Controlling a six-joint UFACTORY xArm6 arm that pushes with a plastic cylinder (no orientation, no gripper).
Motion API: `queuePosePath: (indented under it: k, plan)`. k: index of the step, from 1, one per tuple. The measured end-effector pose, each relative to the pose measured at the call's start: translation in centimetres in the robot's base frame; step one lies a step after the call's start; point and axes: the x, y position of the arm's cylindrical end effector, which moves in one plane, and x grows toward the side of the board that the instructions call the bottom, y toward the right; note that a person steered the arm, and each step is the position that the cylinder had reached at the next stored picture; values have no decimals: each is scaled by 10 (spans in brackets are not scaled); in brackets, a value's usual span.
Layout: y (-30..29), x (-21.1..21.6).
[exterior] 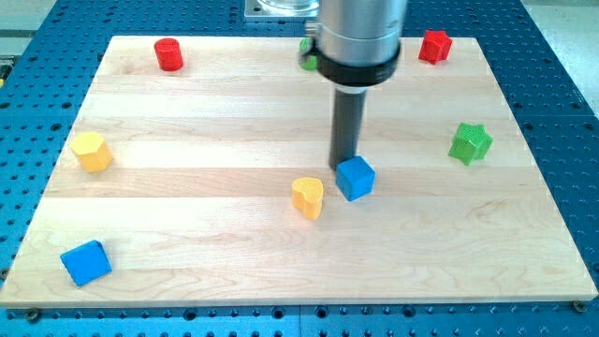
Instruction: Keep the cube at the bottom center
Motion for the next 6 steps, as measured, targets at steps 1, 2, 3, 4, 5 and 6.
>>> queuePosePath:
  k: [1,2,3,4,5,6]
  plan:
    - [9,72]
    - [43,94]
    - [80,123]
    - [104,151]
    - [69,148]
    - [12,130]
